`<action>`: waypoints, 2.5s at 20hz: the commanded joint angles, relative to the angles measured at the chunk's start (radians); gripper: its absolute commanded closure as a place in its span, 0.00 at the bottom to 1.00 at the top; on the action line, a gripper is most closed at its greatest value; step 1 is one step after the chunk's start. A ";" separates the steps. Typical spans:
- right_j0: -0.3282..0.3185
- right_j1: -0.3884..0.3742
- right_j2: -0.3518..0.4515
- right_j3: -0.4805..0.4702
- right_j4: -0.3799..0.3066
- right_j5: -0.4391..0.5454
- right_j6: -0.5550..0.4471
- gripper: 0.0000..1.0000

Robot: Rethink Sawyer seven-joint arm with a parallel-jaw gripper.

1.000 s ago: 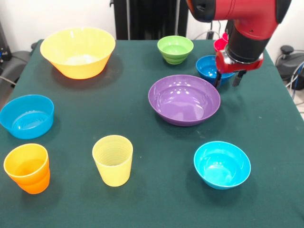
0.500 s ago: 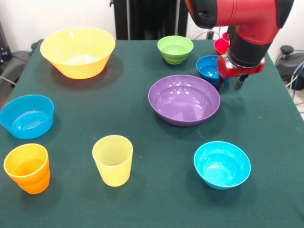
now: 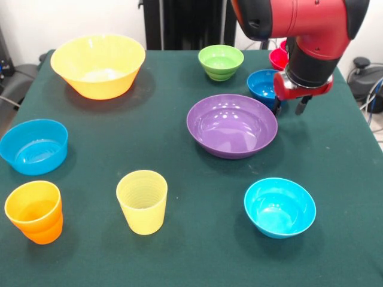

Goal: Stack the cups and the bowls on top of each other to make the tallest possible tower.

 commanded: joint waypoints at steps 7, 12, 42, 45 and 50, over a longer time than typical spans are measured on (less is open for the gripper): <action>-0.027 0.088 0.106 -0.103 -0.092 0.029 -0.134 0.00; -0.028 0.096 0.109 -0.114 -0.095 0.025 -0.134 0.00; -0.150 0.099 0.258 -0.295 -0.228 0.233 -0.343 0.00; -0.158 0.065 0.263 -0.259 -0.235 0.237 -0.326 0.00; -0.178 -0.041 0.272 -0.182 -0.225 0.321 -0.329 0.00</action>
